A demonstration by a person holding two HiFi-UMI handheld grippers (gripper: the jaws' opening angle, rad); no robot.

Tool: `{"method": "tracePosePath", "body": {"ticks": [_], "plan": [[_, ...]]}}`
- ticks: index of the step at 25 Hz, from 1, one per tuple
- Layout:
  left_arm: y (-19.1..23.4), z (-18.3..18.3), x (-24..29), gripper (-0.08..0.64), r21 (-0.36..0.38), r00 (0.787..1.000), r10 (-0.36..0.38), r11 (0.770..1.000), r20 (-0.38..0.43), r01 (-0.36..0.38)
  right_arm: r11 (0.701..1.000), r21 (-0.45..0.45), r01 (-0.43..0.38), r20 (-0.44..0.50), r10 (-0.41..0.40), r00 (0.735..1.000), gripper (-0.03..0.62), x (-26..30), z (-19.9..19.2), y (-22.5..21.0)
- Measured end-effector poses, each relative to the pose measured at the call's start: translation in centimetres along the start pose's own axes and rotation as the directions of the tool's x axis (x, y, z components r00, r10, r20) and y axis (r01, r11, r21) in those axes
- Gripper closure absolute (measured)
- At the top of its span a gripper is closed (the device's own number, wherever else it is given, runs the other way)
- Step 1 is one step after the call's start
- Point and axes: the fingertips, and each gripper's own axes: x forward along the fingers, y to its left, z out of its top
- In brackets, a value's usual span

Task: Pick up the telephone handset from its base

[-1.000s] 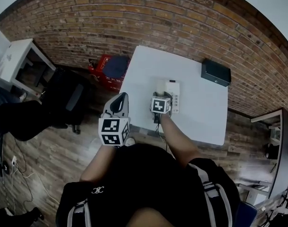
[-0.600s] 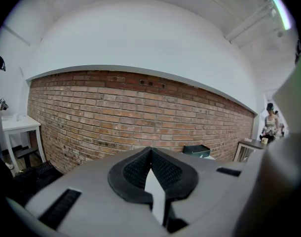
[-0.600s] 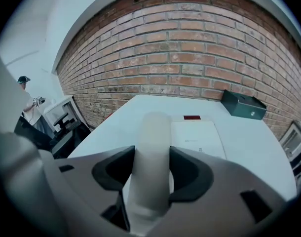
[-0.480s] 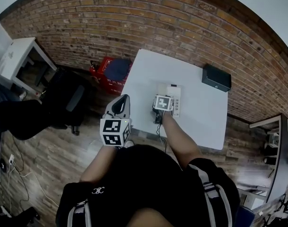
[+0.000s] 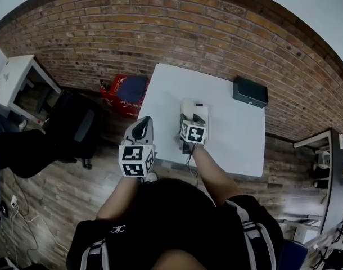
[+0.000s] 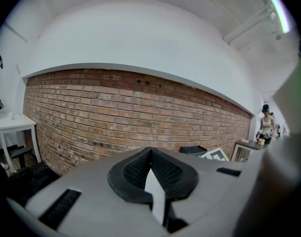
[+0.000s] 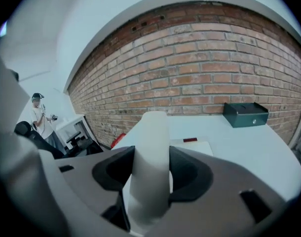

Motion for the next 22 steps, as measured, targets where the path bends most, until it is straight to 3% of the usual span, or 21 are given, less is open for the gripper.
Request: {"method": "tracePosePath", "body": {"ticks": [4,10,16,22], "plan": [[-0.7,0.6,1.1,0.558,0.015,1.0,-0.017,1.0,0.005,0.017,0.997,-0.058,-0.049,0.189,0.059,0.98,0.397,-4.0,4.7,1.2],[-1.9,1.9,2.3,0.558,0.042,0.999,-0.046,0.998,0.022,0.045,0.993,-0.086,-0.076,0.409,0.105,0.907,0.397,-10.8,11.0,1.9],[-2.6,2.7,3.0,0.558,0.061,0.998,-0.059,0.996,0.032,0.057,0.996,-0.077,-0.04,0.532,0.075,0.843,0.397,-15.9,13.8,-0.4],[-3.3,4.1,3.1,0.558,0.067,0.992,-0.072,0.996,0.1,0.065,0.999,-0.051,-0.006,0.562,0.033,0.827,0.397,-17.9,13.7,-2.3]]}}
